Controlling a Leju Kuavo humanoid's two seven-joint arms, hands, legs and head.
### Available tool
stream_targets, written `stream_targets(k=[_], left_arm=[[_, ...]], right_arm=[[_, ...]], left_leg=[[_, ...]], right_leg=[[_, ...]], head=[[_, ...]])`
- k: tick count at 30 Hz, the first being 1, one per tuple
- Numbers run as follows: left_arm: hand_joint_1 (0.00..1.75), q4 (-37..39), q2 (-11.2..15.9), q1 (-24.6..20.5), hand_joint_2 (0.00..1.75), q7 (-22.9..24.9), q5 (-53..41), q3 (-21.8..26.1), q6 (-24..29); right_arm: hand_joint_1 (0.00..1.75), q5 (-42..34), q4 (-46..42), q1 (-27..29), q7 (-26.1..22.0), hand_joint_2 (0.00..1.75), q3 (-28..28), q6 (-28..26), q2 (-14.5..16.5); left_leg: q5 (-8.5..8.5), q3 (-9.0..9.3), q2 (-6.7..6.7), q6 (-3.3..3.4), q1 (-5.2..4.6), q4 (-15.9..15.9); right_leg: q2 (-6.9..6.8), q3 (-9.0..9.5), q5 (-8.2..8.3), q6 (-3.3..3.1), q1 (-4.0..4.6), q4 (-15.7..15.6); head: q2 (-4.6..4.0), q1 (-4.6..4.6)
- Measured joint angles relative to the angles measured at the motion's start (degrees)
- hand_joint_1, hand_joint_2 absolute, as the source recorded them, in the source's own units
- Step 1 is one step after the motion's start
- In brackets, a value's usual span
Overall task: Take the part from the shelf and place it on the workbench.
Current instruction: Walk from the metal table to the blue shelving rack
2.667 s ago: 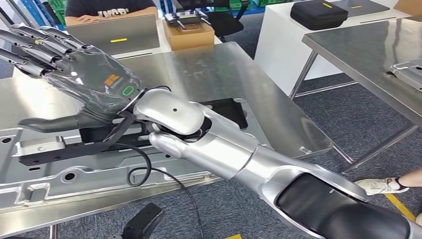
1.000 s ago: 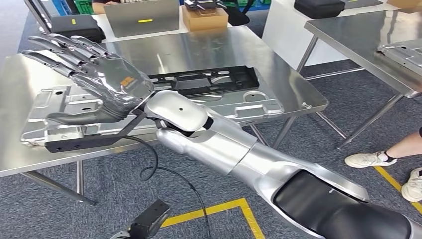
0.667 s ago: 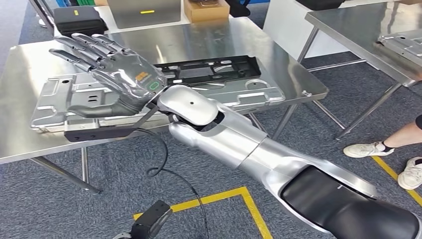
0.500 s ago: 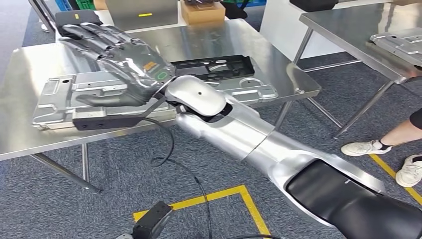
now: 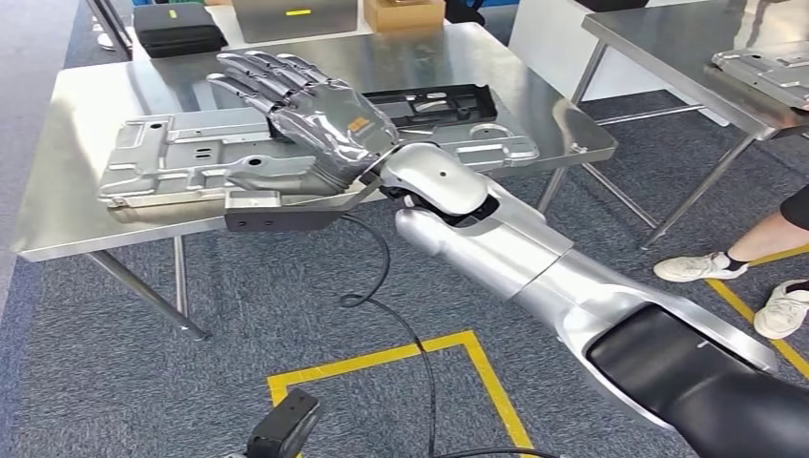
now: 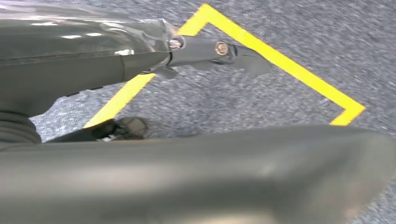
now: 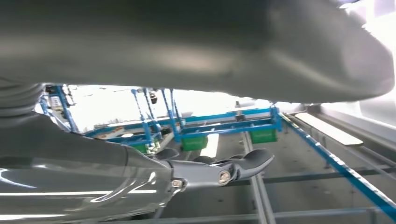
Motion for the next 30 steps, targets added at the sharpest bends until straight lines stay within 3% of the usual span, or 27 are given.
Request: stream_targets(k=[2, 4, 5, 6, 7, 8, 10, 11, 13, 15, 17, 20, 21, 22, 23, 26, 28, 30], left_arm=[[0.00, 0.01, -0.07, 0.03, 0.00, -0.05, -0.08, 0.00, 0.21], [0.00, 0.01, -0.08, 0.08, 0.00, -0.09, -0.10, 0.00, 0.32], [0.00, 0.01, -0.08, 0.15, 0.00, -0.12, -0.10, 0.00, 0.35], [0.00, 0.01, -0.08, 0.25, 0.00, -0.18, -0.10, 0.00, 0.38], [0.00, 0.01, -0.08, 0.33, 0.00, -0.24, -0.10, 0.00, 0.39], [0.00, 0.00, -0.08, 0.41, 0.00, -0.31, -0.10, 0.00, 0.40], [0.00, 0.00, -0.08, 0.47, 0.00, -0.41, -0.10, 0.00, 0.42], [0.00, -0.01, -0.08, 0.47, 0.00, -0.46, -0.10, 0.00, 0.45], [0.00, 0.00, -0.08, 0.49, 0.00, -0.54, -0.08, 0.00, 0.53], [0.00, 0.01, -0.07, 0.54, 0.00, -0.58, -0.03, 0.00, 0.62], [0.00, 0.00, -0.04, 0.60, 0.00, -0.58, 0.02, 0.00, 0.74], [0.00, 0.01, 0.01, 0.80, 0.00, -0.56, 0.04, 0.00, 0.86], [0.00, 0.01, 0.03, 0.93, 0.00, -0.54, 0.05, 0.00, 0.89], [0.00, 0.01, 0.04, 1.07, 0.00, -0.53, 0.07, 0.00, 0.91], [0.00, 0.01, 0.05, 1.17, 0.00, -0.52, 0.09, 0.00, 0.94], [0.00, 0.01, 0.21, 1.25, 0.00, -0.56, 0.16, 0.01, 1.00], [0.00, 0.00, 0.37, 1.34, 0.00, -0.64, 0.26, 0.05, 1.04], [0.00, -0.01, 0.44, 1.40, 0.00, -0.69, 0.37, 0.09, 1.11]], right_arm=[[0.00, -0.20, 0.01, 0.11, 0.01, 0.00, -0.10, -0.03, -0.80], [0.00, -0.38, 0.02, 0.22, 0.01, 0.00, -0.19, -0.05, -1.44], [0.00, -0.50, 0.03, 0.37, 0.01, 0.00, -0.21, -0.05, -1.70], [0.00, -0.68, 0.07, 0.57, 0.01, 0.00, -0.22, -0.05, -1.91], [0.00, -0.88, 0.10, 0.80, 0.01, 0.00, -0.23, -0.05, -2.08], [0.00, -1.08, 0.14, 0.98, 0.01, 0.00, -0.25, -0.05, -2.19], [0.00, -1.50, 0.16, 1.12, -0.07, 0.00, -0.42, -0.12, -2.30], [0.00, -1.83, 0.16, 1.14, -0.17, 0.00, -0.61, -0.20, -2.31], [0.00, -2.68, 0.17, 1.34, -0.46, 0.00, -1.18, -0.43, -2.40], [0.00, -3.54, 0.18, 1.83, -0.74, 0.00, -1.65, -0.73, -2.52], [0.00, -4.25, 0.18, 2.57, -1.11, 0.00, -2.01, -1.16, -2.56], [0.00, -5.21, 0.26, 4.45, -1.68, 0.00, -2.68, -2.09, -2.68], [0.00, -5.63, 0.31, 5.26, -1.87, 0.00, -2.92, -2.44, -2.77], [0.00, -6.15, 0.35, 6.10, -2.13, 0.00, -3.23, -2.82, -2.86], [0.00, -6.77, 0.39, 6.96, -2.46, 0.00, -3.61, -3.20, -2.95], [0.00, -9.05, 0.71, 9.78, -3.95, 0.00, -5.31, -4.68, -3.27], [0.00, -10.97, 1.60, 12.32, -5.11, 0.00, -6.75, -5.72, -3.53], [0.00, -13.45, 3.44, 15.40, -6.76, 0.00, -8.63, -6.94, -3.76]], left_leg=[[1.07, -1.04, 0.12, 1.01, 0.20, -0.20], [2.24, -2.31, 0.18, 1.49, 0.24, -0.15], [2.79, -2.98, 0.20, 1.53, 0.23, -0.10], [3.28, -3.63, 0.24, 1.51, 0.23, -0.04], [3.71, -4.24, 0.28, 1.43, 0.23, 0.01], [4.07, -4.76, 0.31, 1.31, 0.23, 0.08], [4.54, -5.48, 0.33, 0.98, 0.14, 0.33], [4.72, -5.71, 0.33, 0.75, 0.05, 0.48], [5.11, -6.02, 0.31, 0.17, -0.11, 0.71], [5.27, -6.36, 0.29, -0.41, -0.15, 0.87], [3.47, -7.56, 0.26, -0.97, -0.15, 2.99], [-2.11, -11.75, 0.24, -1.69, 0.09, 13.24], [-2.93, -12.67, 0.24, -1.77, 0.11, 16.00], [-2.62, -12.61, 0.24, -1.74, 0.09, 16.73], [-1.30, -11.49, 0.24, -1.58, 0.07, 15.20], [3.37, -5.42, 0.16, -0.34, -0.30, 4.27], [3.73, -3.76, 0.11, 0.19, -0.57, 0.91], [3.48, -3.61, 0.05, -0.13, -0.57, 0.22]], right_leg=[[0.33, -1.06, -2.97, 0.50, -0.10, 2.26], [0.54, -2.84, -8.12, 0.83, -0.18, 8.39], [0.55, -3.69, -9.74, 1.03, -0.20, 12.04], [0.55, -4.06, -10.22, 1.26, -0.21, 14.73], [0.55, -3.59, -9.62, 1.45, -0.24, 15.75], [0.55, -2.11, -8.33, 1.58, -0.27, 14.69], [0.57, 3.35, -6.07, 1.47, -0.28, 7.52], [0.61, 5.94, -5.74, 1.22, -0.24, 3.74], [0.68, 8.59, -6.06, 0.68, -0.10, -0.42], [0.66, 8.56, -6.27, 0.02, -0.28, -1.16], [0.58, 8.19, -6.02, -0.98, -0.61, -1.61], [0.51, 7.26, -5.42, -1.88, -0.59, -1.55], [0.48, 7.07, -5.31, -1.94, -0.53, -1.51], [0.46, 6.96, -5.23, -1.96, -0.45, -1.46], [0.45, 6.93, -5.19, -1.95, -0.38, -1.40], [0.42, 6.85, -5.16, -1.73, -0.20, -1.25], [0.41, 6.64, -5.12, -1.33, -0.11, -1.17], [0.35, 6.51, -5.19, -1.23, -0.02, -1.10]], head=[[-0.01, 0.04], [-0.01, 0.08], [-0.01, 0.09], [0.00, 0.08], [0.00, 0.08], [0.00, 0.08], [-0.01, 0.09], [0.00, 0.06], [-0.01, 0.03], [-0.01, 0.02], [-0.01, 0.01], [0.00, -0.01], [0.00, -0.01], [0.00, -0.01], [-0.01, -0.01], [-0.01, 0.01], [-0.01, 0.01], [0.00, 0.01]])
